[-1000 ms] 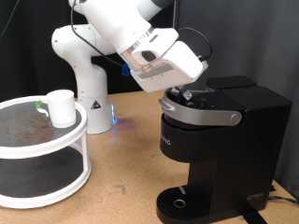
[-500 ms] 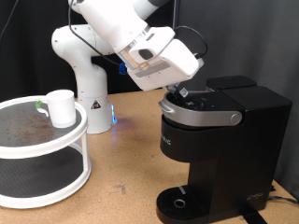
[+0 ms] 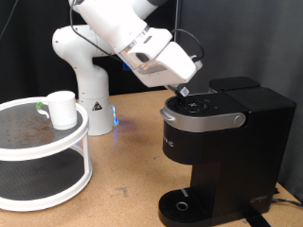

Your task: Make a cup of coffee with the keurig machine

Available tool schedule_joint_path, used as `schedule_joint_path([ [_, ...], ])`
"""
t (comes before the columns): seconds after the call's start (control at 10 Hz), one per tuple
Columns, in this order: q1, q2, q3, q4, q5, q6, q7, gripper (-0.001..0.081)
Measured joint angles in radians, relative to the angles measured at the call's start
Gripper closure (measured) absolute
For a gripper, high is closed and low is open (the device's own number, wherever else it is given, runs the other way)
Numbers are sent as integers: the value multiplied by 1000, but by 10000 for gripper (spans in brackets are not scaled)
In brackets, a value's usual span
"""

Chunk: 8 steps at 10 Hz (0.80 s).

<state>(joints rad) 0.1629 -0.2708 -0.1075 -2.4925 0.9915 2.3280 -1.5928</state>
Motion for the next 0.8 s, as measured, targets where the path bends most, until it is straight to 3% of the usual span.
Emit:
schedule_joint_path([
  [0.2, -4, 24, 0, 45, 3, -65, 218, 806],
  [0.4, -5, 20, -3, 34, 11, -58, 161, 806],
  [0.8, -27, -98, -84, -29, 80, -176, 149, 806],
])
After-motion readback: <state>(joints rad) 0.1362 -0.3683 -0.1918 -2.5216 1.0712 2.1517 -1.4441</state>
